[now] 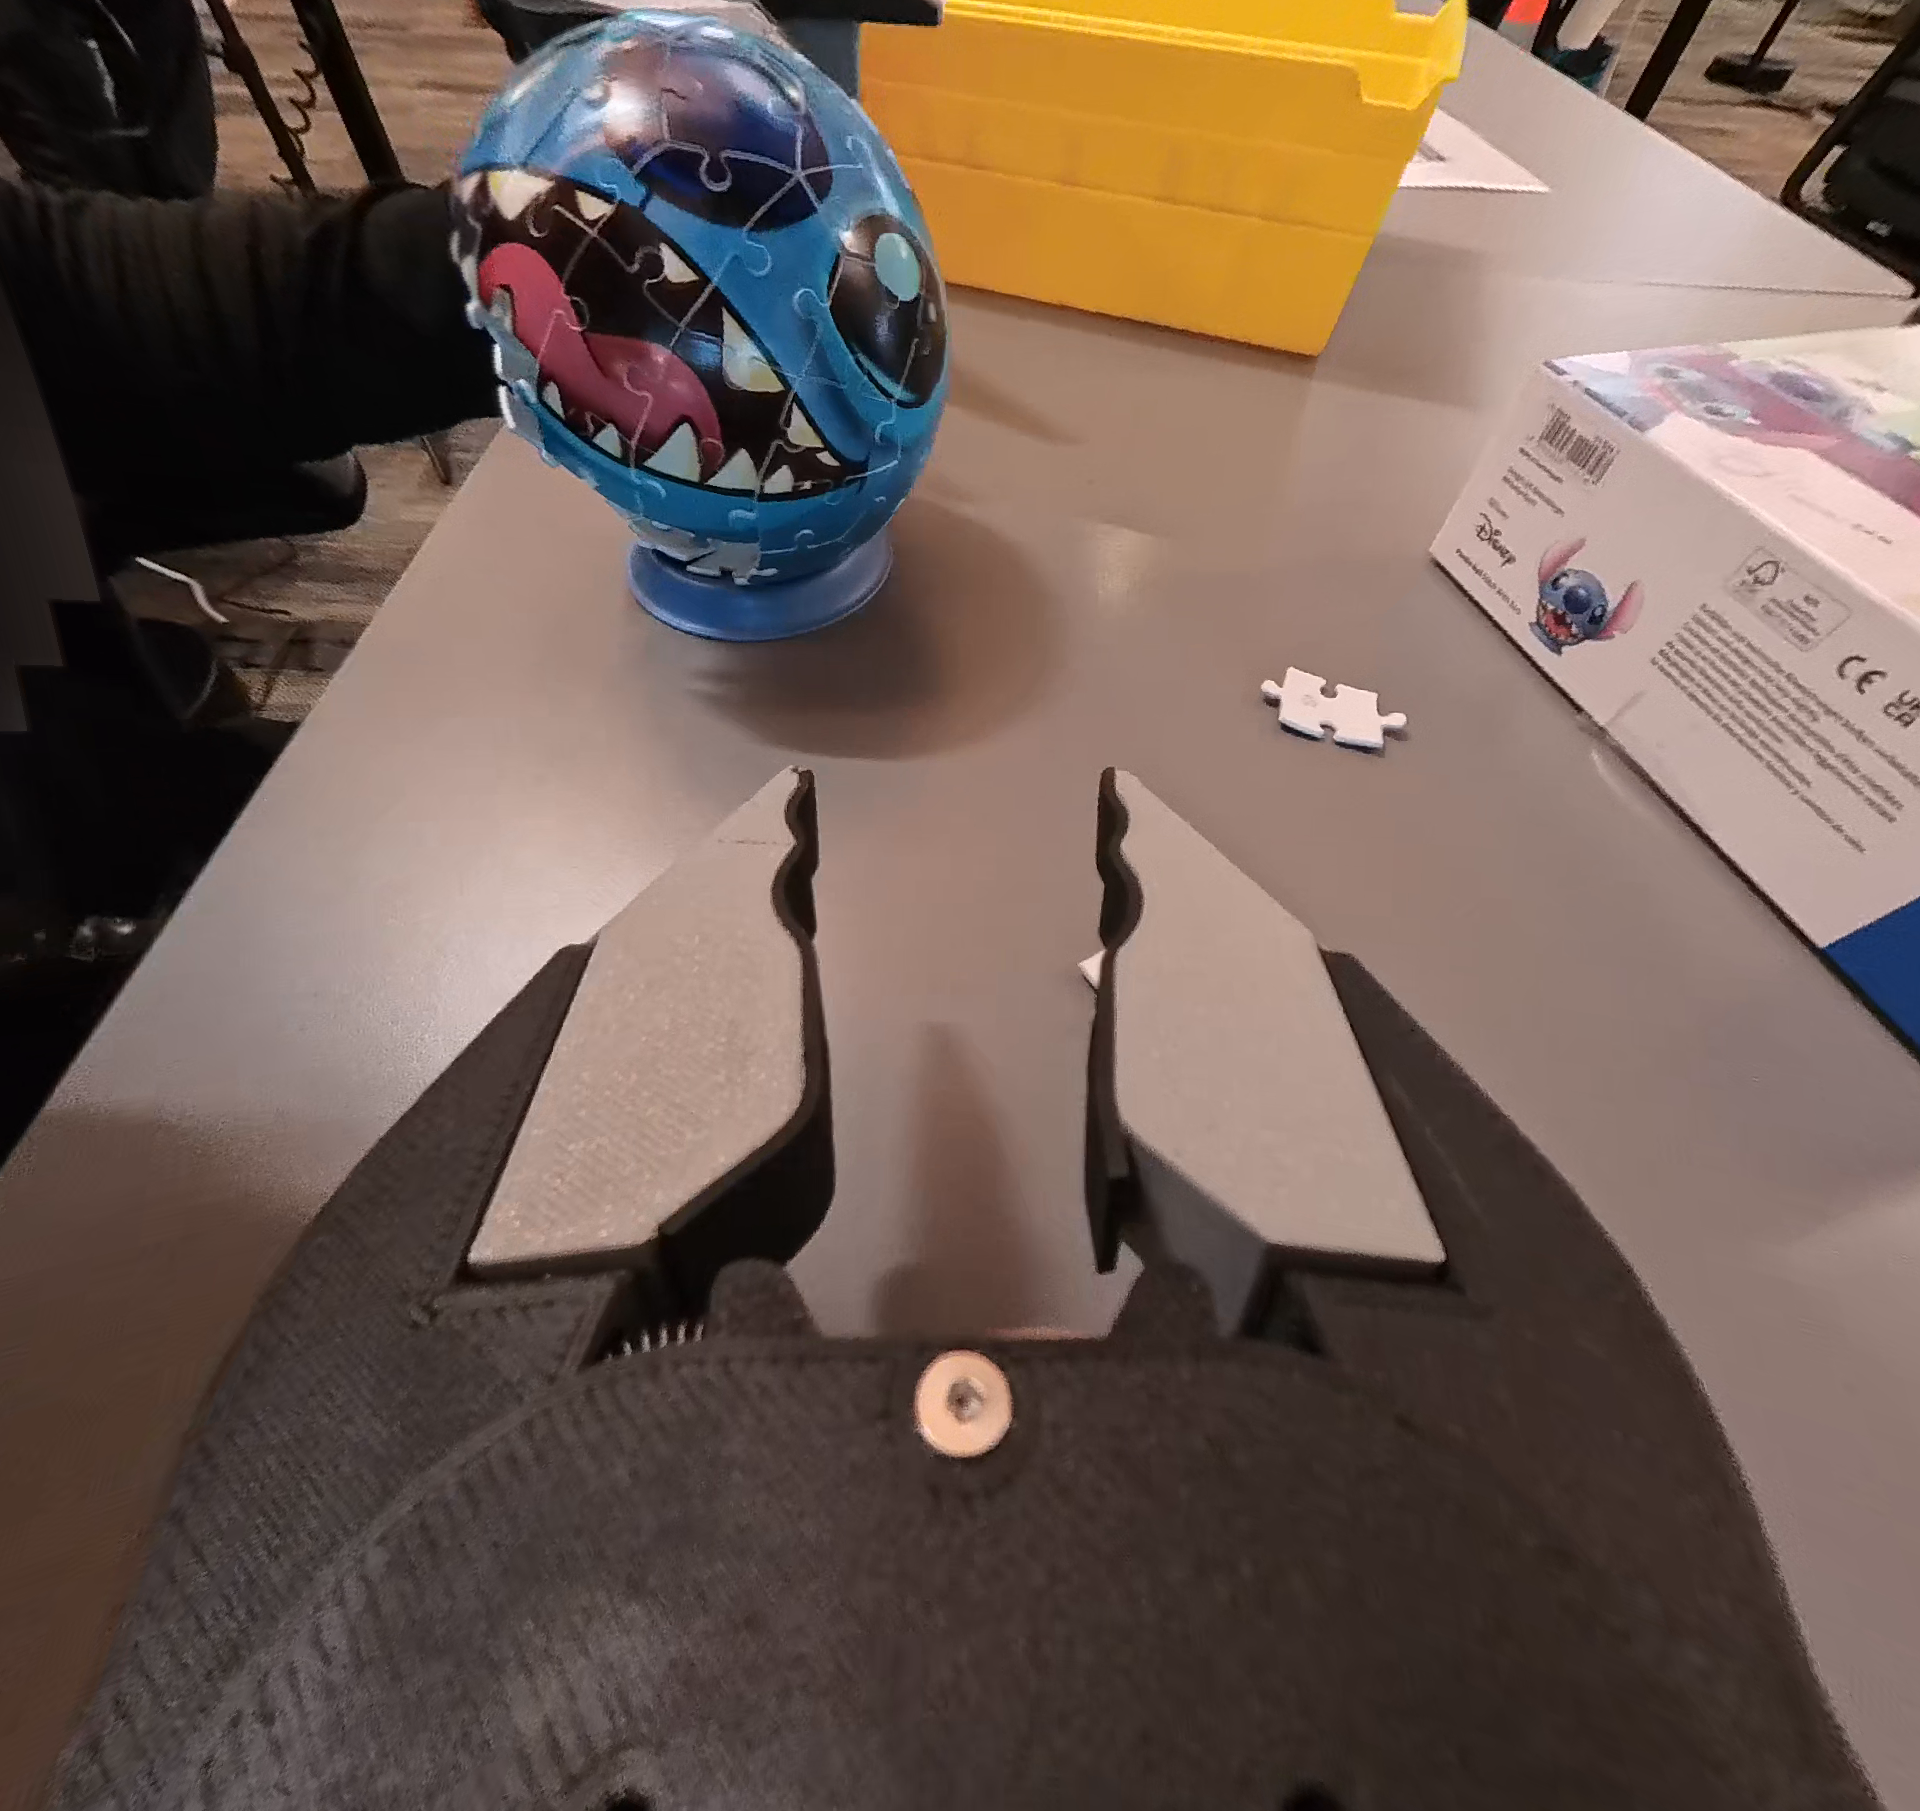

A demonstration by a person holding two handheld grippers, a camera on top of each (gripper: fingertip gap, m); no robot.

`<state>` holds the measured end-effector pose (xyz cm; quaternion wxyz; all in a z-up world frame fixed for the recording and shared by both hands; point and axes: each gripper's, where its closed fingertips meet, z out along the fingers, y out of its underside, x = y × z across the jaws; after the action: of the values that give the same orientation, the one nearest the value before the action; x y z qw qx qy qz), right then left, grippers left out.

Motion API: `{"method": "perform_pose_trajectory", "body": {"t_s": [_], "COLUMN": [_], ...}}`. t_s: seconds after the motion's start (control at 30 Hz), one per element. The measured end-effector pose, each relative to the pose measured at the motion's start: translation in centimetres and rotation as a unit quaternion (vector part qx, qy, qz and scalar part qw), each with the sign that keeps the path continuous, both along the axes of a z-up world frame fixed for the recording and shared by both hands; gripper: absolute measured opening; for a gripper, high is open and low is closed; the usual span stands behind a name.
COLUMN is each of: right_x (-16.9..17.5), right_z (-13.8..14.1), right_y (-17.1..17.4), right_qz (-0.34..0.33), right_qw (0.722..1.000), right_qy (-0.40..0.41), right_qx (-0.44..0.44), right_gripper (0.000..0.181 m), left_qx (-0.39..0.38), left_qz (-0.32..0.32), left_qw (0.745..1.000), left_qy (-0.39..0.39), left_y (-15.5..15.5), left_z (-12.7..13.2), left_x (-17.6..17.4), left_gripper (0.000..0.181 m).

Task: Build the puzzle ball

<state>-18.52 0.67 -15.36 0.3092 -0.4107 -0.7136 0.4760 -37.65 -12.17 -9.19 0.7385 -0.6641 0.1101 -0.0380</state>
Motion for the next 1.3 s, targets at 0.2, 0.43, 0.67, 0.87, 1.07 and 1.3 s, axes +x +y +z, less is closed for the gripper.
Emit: {"method": "perform_pose_trajectory", "body": {"t_s": [0.2,0.43,0.67,0.87,1.07,1.3], "right_x": [1.0,-0.9,-3.4,-5.3,-6.8,-8.1], "right_z": [1.7,2.5,2.8,3.1,3.5,4.1], "right_y": [-3.4,-7.3,-9.1,-9.8,-9.9,-9.3], "right_qz": [0.052,0.097,0.116,0.129,0.129,0.092], "right_qw": [0.997,0.992,0.989,0.986,0.983,0.981], "right_qy": [0.045,0.050,0.051,0.048,0.040,0.009], "right_qx": [-0.025,-0.058,-0.078,-0.099,-0.128,-0.172], "right_gripper": [0.059,0.073,0.080,0.085,0.082,0.072], "left_qx": [0.012,-0.109,-0.172,-0.166,-0.179,-0.192], "left_qz": [-0.146,-0.170,-0.151,-0.149,-0.152,-0.161], "left_qw": [0.989,0.977,0.959,0.957,0.955,0.957], "left_qy": [-0.015,0.065,0.164,0.185,0.183,0.145], "left_y": [-2.8,-5.0,-3.1,-2.0,-1.4,-1.1], "left_z": [0.4,-3.0,-6.0,-6.2,-6.6,-6.4], "left_x": [3.9,5.0,6.5,7.3,7.6,7.2], "left_gripper": [0.067,0.085,0.090,0.094,0.101,0.104]}}
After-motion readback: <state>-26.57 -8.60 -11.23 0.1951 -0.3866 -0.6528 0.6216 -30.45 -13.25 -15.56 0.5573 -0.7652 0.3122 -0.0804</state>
